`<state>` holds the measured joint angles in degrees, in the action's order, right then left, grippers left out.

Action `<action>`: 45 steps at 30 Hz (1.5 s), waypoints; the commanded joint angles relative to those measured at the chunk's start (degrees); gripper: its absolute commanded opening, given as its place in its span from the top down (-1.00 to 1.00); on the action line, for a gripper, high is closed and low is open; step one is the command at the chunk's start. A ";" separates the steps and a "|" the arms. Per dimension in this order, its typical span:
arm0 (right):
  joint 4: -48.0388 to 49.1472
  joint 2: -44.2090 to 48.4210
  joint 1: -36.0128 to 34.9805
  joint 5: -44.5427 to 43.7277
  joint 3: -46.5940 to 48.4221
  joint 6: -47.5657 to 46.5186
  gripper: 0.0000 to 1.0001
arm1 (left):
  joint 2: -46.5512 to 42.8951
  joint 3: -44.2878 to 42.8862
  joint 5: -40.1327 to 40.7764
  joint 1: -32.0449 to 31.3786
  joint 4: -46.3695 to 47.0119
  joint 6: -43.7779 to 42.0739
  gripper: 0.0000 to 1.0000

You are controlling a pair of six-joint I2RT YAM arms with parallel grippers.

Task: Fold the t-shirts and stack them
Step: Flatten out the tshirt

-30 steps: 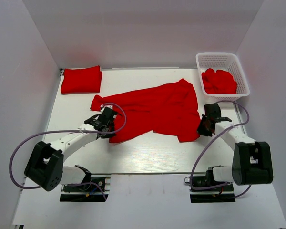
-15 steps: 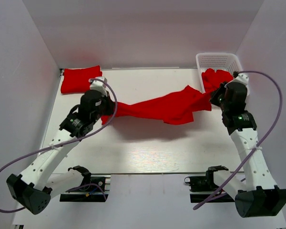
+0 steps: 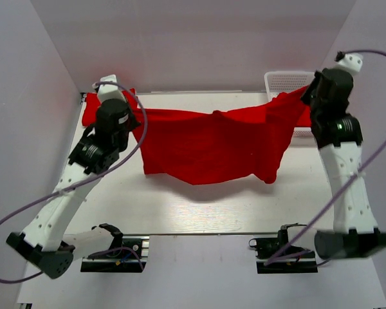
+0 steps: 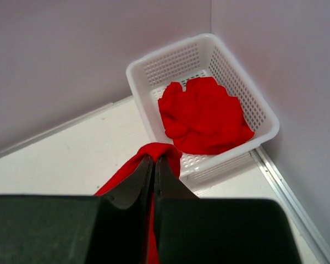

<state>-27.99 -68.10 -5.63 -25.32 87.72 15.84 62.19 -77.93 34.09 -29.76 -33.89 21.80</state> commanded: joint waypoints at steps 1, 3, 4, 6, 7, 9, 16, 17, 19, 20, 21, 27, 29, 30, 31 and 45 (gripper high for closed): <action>-8.20 -9.05 0.44 -3.42 6.75 -2.91 1.00 | 6.51 -2.83 7.64 0.75 -5.56 -0.97 1.00; -8.32 -10.21 0.62 -4.21 8.16 -3.09 1.00 | 8.37 -5.38 9.33 1.28 -7.59 -0.45 1.00; -7.70 -9.87 0.79 -3.51 8.17 -3.44 1.00 | 8.38 -5.91 9.33 1.28 -7.60 -0.44 1.00; -6.65 -9.34 0.97 -2.45 8.25 -4.58 1.00 | 8.38 -5.92 8.72 1.28 -6.03 -2.37 1.00; -6.64 -9.08 1.14 -1.84 8.69 -4.67 1.00 | 8.38 -5.92 8.19 1.80 -6.01 -2.38 1.00; -6.47 -8.02 1.15 -1.40 9.40 -5.73 1.00 | 6.11 -6.44 6.88 1.81 -3.73 -5.01 1.00; -6.56 -6.70 0.97 -1.31 11.16 -8.36 1.00 | 5.05 -8.20 7.40 1.81 -3.11 -7.47 1.00; -6.12 -6.53 1.32 -1.40 11.15 -8.97 1.00 | 5.04 -8.81 7.40 1.81 -2.50 -7.48 1.00; -5.50 -5.74 1.32 -1.49 12.03 -9.42 1.00 | 4.43 -10.30 7.92 1.81 -2.50 -9.75 1.00; -5.50 -5.47 1.32 -1.40 12.73 -10.12 1.00 | 4.43 -11.27 8.53 1.81 -2.50 -10.46 1.00; -5.32 -5.47 1.23 -1.22 13.95 -10.64 1.00 | 4.43 -13.28 8.54 1.81 -2.50 -11.25 1.00; -2.69 -2.04 1.23 0.45 18.45 -13.19 1.00 | -0.22 -18.04 1.96 1.81 1.46 -18.28 1.00; -1.37 -0.12 1.15 0.10 19.50 -13.72 1.00 | -2.33 -19.27 -1.02 1.81 2.15 -19.95 1.00; -0.15 1.20 1.15 0.27 19.59 -13.90 1.00 | -2.95 -19.28 -2.17 1.81 2.16 -19.96 1.00; 0.30 1.56 1.41 0.45 19.59 -14.77 1.00 | -3.56 -20.15 -3.14 1.81 2.77 -20.91 1.00; 6.45 3.95 1.06 -0.34 24.25 -21.01 1.00 | -2.96 -29.65 -4.74 1.81 2.94 -24.79 1.00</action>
<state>-25.71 -60.69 -5.10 -21.87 111.33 -1.43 57.89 -106.52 26.06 -28.60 -31.75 -0.67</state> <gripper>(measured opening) 0.021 0.009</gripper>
